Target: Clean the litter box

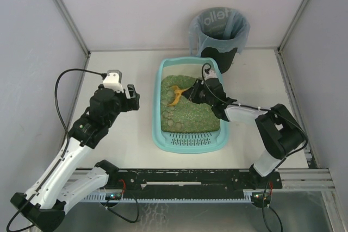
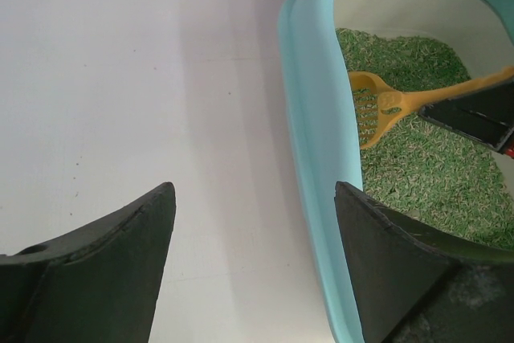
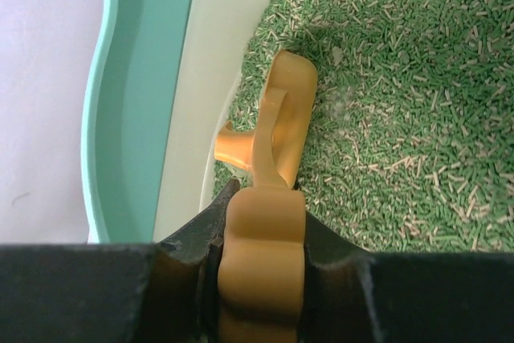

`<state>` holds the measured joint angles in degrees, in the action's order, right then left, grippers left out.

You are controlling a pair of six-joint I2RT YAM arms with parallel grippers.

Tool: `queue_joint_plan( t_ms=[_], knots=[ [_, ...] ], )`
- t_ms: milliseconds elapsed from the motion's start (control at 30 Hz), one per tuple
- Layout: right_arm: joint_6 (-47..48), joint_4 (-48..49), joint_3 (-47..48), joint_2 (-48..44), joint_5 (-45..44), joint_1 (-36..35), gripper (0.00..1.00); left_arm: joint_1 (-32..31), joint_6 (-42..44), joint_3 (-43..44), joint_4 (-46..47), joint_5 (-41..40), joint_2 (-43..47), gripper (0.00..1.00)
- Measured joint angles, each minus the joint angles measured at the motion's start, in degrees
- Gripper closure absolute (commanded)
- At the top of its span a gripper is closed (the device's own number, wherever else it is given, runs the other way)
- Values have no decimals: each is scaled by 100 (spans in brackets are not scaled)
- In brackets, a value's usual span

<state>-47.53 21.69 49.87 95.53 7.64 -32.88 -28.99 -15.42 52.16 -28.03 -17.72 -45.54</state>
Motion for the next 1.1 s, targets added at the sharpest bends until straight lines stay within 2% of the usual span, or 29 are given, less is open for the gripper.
queue_joint_plan(
  t_ms=[500,833,1000,1100],
  knots=[
    [-238,584,-1132,-1158,-175,42,100,22,0,0,0,37,-70,17],
    [-695,1023,-2155,-2549,291,879,100,26,-267,-66,76,275,-59,17],
    [-702,723,-2302,-3211,334,1180,100,31,-374,-85,90,341,-114,17],
    [-442,109,-2184,-3545,164,1134,100,31,-404,-85,90,356,-149,17]
  ],
)
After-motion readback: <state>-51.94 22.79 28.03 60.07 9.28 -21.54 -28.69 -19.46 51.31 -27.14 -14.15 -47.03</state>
